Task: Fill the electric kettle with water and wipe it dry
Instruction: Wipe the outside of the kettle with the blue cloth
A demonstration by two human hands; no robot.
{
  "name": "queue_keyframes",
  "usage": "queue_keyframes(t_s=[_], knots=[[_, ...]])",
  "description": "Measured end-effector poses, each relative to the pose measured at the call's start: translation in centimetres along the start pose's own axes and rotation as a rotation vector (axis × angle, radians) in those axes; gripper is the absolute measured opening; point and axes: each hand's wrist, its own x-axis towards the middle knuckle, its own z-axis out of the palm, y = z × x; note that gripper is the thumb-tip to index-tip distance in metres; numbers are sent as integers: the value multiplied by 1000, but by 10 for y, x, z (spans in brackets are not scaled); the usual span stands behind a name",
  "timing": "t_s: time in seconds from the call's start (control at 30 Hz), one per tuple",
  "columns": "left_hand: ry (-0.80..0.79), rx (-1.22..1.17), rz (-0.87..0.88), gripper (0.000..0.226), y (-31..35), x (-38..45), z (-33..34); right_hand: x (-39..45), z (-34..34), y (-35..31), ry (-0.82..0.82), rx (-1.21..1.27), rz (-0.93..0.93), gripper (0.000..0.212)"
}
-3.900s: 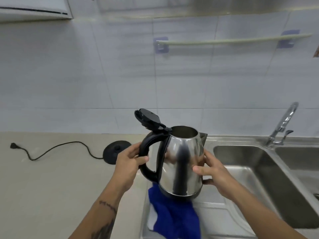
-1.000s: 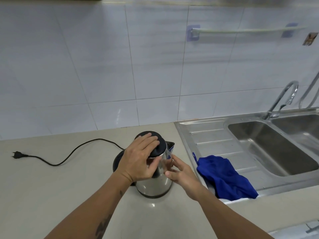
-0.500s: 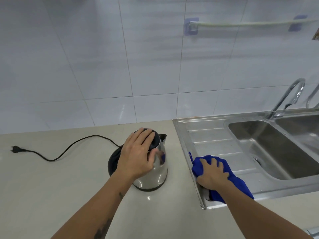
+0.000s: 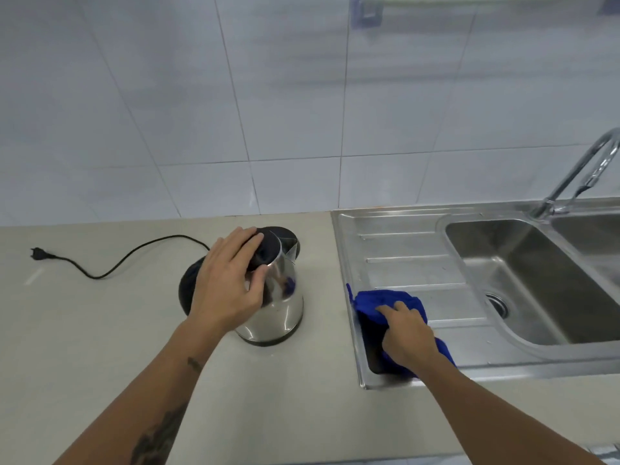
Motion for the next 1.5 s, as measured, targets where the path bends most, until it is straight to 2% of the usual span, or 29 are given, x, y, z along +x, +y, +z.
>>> queue_keyframes(t_s=[0.13, 0.23, 0.4, 0.47, 0.5, 0.6, 0.67, 0.9, 1.0, 1.03, 1.1, 1.17, 1.27, 1.37, 1.43, 1.5], knots=[[2, -11, -46, 51, -23, -9, -20, -5, -29, -38, 176, 531, -24, 45], [-84, -74, -98, 52, -43, -14, -30, -21, -54, -90, 203, 930, -7, 41], [-106, -129, -100, 59, -53, -19, -33, -51, -53, -178, 203, 1162, -74, 28], [-96, -147, -97, 56, -55, -20, -35, -61, -42, -203, 198, 1109, -111, 28], [-97, -156, -101, 55, -57, -20, -36, -66, -36, -211, 201, 1064, -112, 34], [-122, -199, -112, 54, -64, -22, -43, -78, -16, -221, 212, 983, -125, 74], [-155, -207, -99, 57, -69, -21, -46, -84, -2, -223, 221, 949, -154, 89], [-265, -378, -64, 59, -68, -11, -34, -76, 25, -239, 476, 717, -135, 77], [-263, -401, -74, 59, -67, -10, -35, -59, 40, -239, 541, 671, -57, 73], [-265, -400, -71, 59, -67, -10, -36, -55, 44, -238, 494, 731, -23, 73], [-257, -403, -74, 59, -68, -10, -36, -47, 52, -232, 352, 1017, 5, 70], [-235, -414, -74, 59, -67, -10, -35, -39, 56, -226, 204, 1279, 59, 58], [-222, -432, -89, 59, -68, -11, -35, -35, 44, -236, 145, 1363, 217, 50], [-238, -443, -86, 59, -68, -10, -35, -43, 22, -263, 268, 1208, 166, 66], [-250, -451, -85, 60, -68, -9, -36, -50, 12, -275, 340, 976, 50, 75], [-254, -465, -97, 62, -68, -8, -38, -54, 12, -277, 462, 724, -62, 74]])
